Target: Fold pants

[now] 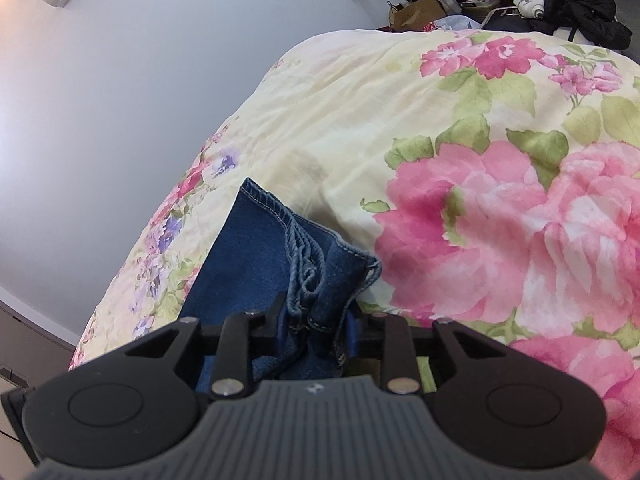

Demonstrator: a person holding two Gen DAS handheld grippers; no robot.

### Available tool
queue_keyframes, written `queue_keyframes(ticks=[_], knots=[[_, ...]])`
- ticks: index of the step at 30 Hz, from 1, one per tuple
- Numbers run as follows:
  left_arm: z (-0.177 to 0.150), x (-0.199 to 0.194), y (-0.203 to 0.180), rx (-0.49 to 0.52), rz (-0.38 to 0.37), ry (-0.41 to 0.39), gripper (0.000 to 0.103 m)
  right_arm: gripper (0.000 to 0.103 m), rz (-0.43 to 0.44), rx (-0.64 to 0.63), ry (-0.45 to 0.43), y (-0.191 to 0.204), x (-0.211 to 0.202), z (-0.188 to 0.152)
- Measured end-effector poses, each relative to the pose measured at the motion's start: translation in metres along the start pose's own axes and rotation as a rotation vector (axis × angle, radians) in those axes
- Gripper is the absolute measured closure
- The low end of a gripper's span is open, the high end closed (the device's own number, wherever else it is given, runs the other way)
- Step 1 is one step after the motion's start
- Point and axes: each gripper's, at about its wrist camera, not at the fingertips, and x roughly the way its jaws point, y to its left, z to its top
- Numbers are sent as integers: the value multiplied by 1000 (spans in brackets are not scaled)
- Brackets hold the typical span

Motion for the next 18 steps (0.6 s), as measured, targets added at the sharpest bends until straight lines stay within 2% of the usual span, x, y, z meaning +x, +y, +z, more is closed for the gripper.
queue_keyframes(ticks=[2,5,8,10,12,14,18], knots=[[-12,-10,-15,18,-5,4,77,80,-13,6,-2,2,-1,-1],[-28,-21,-34,62,6,8,91,80,-38,-5,-5,8,-2,-2],[-40,-25,-46,72,4,39,95,80,-56,-8,-12,13,-4,-4],[-45,-29,-50,89,-23,60,94,81,-65,-17,-20,18,-6,-5],[-46,-36,-47,81,-69,85,88,81,-80,-37,-31,25,-8,-6],[-45,-50,-37,47,-101,68,88,82,-85,-58,-47,34,-13,-6],[-43,-88,0,2,-54,14,88,83,-68,-148,-97,70,-32,-7]])
